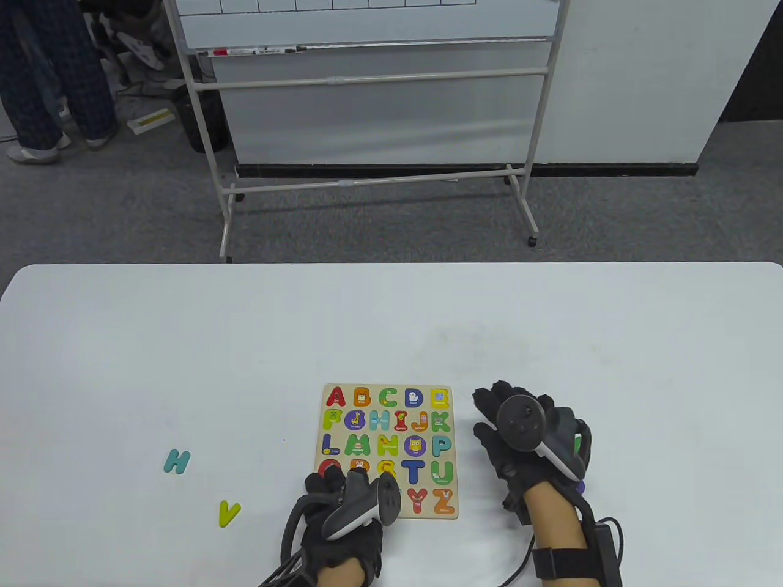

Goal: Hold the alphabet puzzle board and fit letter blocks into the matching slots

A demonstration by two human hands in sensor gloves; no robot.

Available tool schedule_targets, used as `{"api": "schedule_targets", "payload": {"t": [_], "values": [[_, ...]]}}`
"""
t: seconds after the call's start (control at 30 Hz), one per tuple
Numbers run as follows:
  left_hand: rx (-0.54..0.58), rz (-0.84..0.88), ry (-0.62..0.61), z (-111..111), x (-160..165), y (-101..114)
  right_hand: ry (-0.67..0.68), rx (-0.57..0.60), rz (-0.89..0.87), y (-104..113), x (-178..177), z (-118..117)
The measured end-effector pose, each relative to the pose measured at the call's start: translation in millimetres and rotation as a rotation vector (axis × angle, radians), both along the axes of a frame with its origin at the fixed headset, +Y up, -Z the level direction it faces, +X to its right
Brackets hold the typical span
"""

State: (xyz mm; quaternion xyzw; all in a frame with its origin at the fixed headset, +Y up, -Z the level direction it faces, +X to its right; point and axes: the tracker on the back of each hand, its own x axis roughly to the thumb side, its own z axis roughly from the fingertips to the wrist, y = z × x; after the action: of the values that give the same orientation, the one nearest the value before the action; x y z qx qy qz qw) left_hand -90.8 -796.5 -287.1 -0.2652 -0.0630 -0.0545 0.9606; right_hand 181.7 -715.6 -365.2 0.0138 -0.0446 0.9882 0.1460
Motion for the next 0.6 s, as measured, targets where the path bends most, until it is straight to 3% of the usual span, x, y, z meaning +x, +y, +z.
{"api": "schedule_targets", "payload": {"t": [0.27, 0.47, 0.6], "values": [[-0.001, 0.006, 0.0, -0.1, 0.1, -0.4, -0.19, -0.139, 0.175, -1.4, 44.6, -0.5], [-0.002, 0.009, 0.0, -0.5, 0.2, -0.2, -0.171, -0.222, 0.277, -25.7, 56.9, 1.0], [-0.002, 0.009, 0.0, -0.4, 0.0, -0.3, -0.183, -0.2, 0.316, -34.7, 61.4, 1.3]]}}
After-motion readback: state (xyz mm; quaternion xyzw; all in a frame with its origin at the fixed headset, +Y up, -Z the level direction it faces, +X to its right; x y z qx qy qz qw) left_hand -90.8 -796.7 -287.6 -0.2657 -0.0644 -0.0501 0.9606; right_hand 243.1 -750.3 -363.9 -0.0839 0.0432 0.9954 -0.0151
